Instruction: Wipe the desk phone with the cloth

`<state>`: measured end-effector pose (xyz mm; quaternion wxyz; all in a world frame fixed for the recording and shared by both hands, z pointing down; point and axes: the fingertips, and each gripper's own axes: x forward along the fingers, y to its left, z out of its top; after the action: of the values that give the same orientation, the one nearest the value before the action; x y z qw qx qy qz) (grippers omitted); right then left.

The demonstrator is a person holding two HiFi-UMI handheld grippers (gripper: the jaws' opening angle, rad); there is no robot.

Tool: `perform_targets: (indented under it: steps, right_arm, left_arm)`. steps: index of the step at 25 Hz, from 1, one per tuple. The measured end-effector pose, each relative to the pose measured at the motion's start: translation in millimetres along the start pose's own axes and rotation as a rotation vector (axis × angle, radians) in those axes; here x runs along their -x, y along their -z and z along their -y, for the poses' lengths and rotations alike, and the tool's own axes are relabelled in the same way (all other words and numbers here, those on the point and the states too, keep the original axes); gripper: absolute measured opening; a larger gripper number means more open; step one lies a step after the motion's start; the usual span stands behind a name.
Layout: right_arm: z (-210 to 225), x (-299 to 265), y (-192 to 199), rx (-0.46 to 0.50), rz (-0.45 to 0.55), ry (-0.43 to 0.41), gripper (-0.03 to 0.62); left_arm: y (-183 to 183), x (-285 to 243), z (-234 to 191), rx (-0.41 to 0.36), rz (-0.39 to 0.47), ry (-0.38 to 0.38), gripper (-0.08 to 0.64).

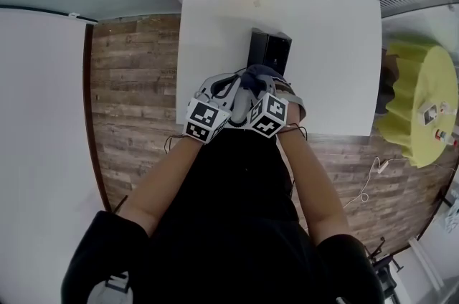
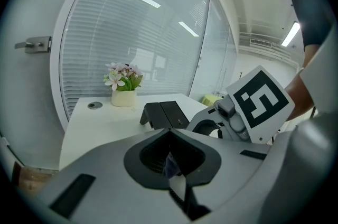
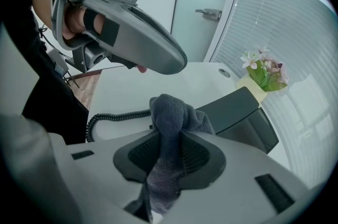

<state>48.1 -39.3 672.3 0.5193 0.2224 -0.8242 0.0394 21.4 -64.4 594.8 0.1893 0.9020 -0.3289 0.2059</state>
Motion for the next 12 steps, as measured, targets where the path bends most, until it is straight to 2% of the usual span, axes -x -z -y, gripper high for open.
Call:
perform_targets:
  steps: [7,12]
  right_arm:
    - [-18.3,-3.0,4.5,0.015,-0.013,-0.026,0.107]
    - [-34.0,-5.9,9.2,0.011,-0.032,-0.083,0.107]
  left_arm:
    - [5.6,3.4,5.3,-0.002,-0.006,0.005,0.009]
    - [0.4,8.1,10.6,-0.008,0.004,0.012,0.008]
